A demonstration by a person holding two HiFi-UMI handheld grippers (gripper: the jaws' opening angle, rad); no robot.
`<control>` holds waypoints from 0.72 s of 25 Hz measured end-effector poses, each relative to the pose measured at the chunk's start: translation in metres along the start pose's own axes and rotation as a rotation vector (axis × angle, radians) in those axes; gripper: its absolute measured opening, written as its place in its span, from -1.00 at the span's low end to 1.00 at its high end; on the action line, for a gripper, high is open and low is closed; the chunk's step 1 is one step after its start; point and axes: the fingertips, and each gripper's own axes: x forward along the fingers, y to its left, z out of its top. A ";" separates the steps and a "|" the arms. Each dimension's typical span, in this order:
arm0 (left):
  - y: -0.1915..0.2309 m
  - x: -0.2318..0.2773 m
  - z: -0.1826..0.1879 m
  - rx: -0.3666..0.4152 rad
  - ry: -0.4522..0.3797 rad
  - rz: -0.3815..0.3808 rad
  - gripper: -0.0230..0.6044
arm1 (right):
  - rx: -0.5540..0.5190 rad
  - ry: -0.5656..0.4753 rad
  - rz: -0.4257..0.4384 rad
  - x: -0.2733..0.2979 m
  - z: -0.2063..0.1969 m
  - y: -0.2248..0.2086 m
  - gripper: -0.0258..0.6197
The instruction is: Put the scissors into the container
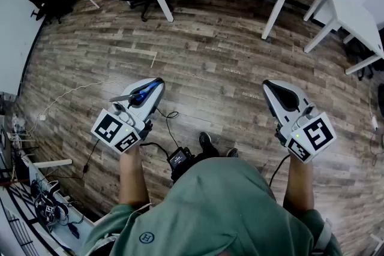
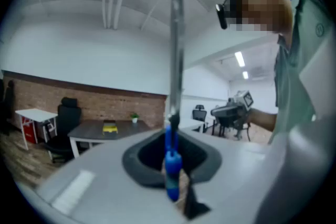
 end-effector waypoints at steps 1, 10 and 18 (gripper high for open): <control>0.003 -0.001 0.000 -0.002 -0.001 -0.005 -0.83 | 0.001 0.001 -0.005 0.003 0.000 0.002 -0.91; 0.042 -0.002 -0.002 -0.011 -0.015 -0.037 -0.83 | 0.003 -0.004 -0.039 0.040 0.005 0.000 -0.91; 0.078 0.017 -0.008 -0.019 0.015 -0.100 -0.83 | 0.034 -0.029 -0.036 0.080 0.010 -0.001 -0.91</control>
